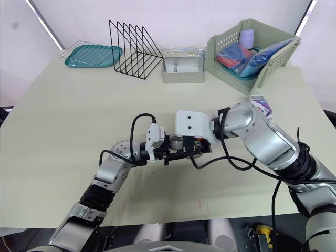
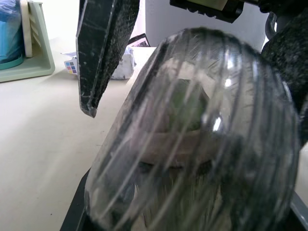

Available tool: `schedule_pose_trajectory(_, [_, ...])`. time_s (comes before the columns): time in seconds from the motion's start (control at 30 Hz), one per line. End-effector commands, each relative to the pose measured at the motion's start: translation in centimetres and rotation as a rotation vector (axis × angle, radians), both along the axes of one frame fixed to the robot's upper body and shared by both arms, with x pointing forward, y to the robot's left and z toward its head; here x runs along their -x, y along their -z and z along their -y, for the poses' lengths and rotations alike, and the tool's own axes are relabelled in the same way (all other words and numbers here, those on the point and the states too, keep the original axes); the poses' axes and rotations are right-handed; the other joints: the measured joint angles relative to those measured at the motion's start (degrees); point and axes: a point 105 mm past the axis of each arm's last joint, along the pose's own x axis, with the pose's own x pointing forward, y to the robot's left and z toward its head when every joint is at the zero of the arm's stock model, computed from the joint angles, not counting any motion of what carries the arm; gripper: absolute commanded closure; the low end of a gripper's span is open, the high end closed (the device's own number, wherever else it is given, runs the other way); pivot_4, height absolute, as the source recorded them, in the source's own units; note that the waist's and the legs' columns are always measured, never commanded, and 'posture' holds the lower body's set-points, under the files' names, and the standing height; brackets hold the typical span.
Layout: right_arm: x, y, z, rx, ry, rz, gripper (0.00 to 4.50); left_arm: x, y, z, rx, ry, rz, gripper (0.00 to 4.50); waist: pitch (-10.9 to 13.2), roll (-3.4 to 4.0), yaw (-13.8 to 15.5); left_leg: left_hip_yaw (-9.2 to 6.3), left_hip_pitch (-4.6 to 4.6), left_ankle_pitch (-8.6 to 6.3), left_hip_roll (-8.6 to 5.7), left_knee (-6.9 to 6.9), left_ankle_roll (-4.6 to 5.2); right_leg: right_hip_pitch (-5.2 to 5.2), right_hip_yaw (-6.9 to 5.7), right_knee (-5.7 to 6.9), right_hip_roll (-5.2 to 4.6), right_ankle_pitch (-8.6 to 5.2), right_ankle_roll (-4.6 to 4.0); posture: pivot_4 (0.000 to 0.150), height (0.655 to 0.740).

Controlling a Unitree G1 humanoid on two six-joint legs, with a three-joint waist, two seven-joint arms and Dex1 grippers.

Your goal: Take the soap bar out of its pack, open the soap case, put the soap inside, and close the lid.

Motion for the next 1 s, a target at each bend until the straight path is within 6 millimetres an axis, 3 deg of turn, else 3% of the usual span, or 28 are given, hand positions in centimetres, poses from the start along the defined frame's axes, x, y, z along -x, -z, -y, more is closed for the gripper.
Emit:
schedule_pose_trajectory(0.03, [-0.1,-0.9,0.1,-0.020,-0.006,0.036,1.97,-0.4,0.5,-1.0,-0.025,-0.041,-0.010,2.59,0.0,0.00,0.0,0.00,0.00,0.00,0.00,0.00,0.00,0.00,0.00,0.00,0.00,0.00,0.00,0.150,0.7400])
schedule_pose_trajectory(0.1, [-0.1,-0.9,0.1,-0.020,-0.006,0.034,2.66,-0.4,0.5,-1.0,-0.025,-0.042,-0.010,2.59,0.0,0.00,-0.1,0.00,0.04,0.00,0.01,0.00,0.00,0.03,0.00,0.01,0.01,0.00,0.00,0.150,0.7400])
schedule_pose_trajectory(0.33, [-0.2,-1.0,0.2,-0.030,0.000,0.026,2.66,-0.5,0.5,-1.1,-0.026,-0.049,-0.011,2.59,0.0,-0.02,-0.1,0.00,0.13,0.00,0.01,-0.01,0.00,0.13,0.01,0.00,0.01,0.00,0.00,0.150,0.7400])
schedule_pose_trajectory(0.43, [-0.3,-2.2,0.3,-0.083,0.013,-0.030,2.66,-0.6,0.6,-1.2,-0.025,-0.053,-0.010,2.59,0.0,-0.02,0.0,0.00,0.14,0.00,0.01,-0.01,0.00,0.15,0.01,0.00,0.01,0.00,0.00,0.150,0.7400])
schedule_pose_trajectory(0.7, [-0.7,-4.5,3.0,-0.147,0.056,-0.105,2.66,-1.0,0.7,-1.7,-0.020,-0.070,-0.002,2.59,0.0,-0.02,0.0,0.00,0.17,0.00,0.01,-0.01,0.01,0.21,0.01,-0.01,0.01,0.00,0.00,0.150,0.7400])
schedule_pose_trajectory(0.87, [-2.1,-4.8,6.0,-0.177,0.166,-0.138,2.66,-1.0,0.7,-1.8,-0.017,-0.070,0.006,2.59,0.0,-0.03,0.0,0.03,0.19,0.00,0.00,-0.01,0.01,0.22,0.01,-0.01,0.00,0.00,0.00,0.150,0.7400])
schedule_pose_trajectory(1.0, [-4.6,-3.6,10.5,-0.231,0.365,-0.146,2.66,-0.8,0.9,-2.1,-0.031,-0.054,0.013,2.59,0.0,-0.06,0.2,0.16,0.19,0.00,0.00,-0.01,0.01,0.25,0.00,-0.02,0.00,0.00,0.00,0.150,0.7400])
